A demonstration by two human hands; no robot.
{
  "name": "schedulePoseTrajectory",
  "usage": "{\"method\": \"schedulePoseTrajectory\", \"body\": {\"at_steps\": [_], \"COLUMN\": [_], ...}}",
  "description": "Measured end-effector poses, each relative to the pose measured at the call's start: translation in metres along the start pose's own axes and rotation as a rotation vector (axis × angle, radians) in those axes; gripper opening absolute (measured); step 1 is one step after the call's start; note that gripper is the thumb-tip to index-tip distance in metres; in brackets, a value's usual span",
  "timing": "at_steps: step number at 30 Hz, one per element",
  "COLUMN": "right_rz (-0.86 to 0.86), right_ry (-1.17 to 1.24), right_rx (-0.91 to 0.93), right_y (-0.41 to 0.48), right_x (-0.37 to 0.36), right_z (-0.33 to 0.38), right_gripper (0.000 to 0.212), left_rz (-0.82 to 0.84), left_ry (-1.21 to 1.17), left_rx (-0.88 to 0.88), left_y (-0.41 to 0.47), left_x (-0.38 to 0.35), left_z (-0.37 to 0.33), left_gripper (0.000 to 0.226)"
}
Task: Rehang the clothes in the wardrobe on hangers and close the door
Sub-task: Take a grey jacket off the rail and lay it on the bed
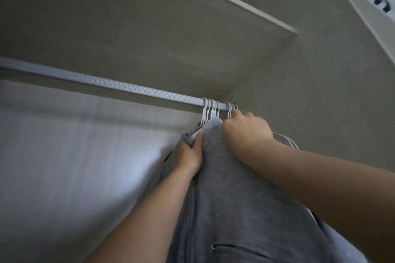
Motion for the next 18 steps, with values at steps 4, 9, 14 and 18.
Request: {"method": "schedulePoseTrajectory", "body": {"at_steps": [4,9,14,18], "right_rz": [-0.007,0.034,0.010,-0.072], "right_ry": [-0.003,0.049,0.251,0.329], "right_rx": [-0.020,-0.057,-0.166,-0.166], "right_y": [0.008,0.018,0.022,0.021], "right_x": [0.001,0.002,0.008,0.010], "right_z": [0.007,0.011,-0.002,-0.005], "right_gripper": [0.030,0.031,0.020,0.013], "left_rz": [-0.055,0.020,0.033,-0.011], "left_ry": [-0.001,-0.118,-0.073,-0.014], "left_rx": [-0.075,-0.071,-0.015,0.020], "left_y": [-0.004,-0.008,-0.009,-0.011], "left_x": [-0.002,-0.005,0.000,0.011], "left_z": [0.003,0.008,0.006,0.001], "left_gripper": [0.049,0.054,0.054,0.048]}}
Point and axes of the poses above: each hand's wrist, its own y-axis towards the middle knuckle, its own x-axis out of the back of the hand, z = x × y, the point moved 4 cm from there along y, towards the middle knuckle, and after that the axes turned 15 degrees about y, right-handed, at the moved point
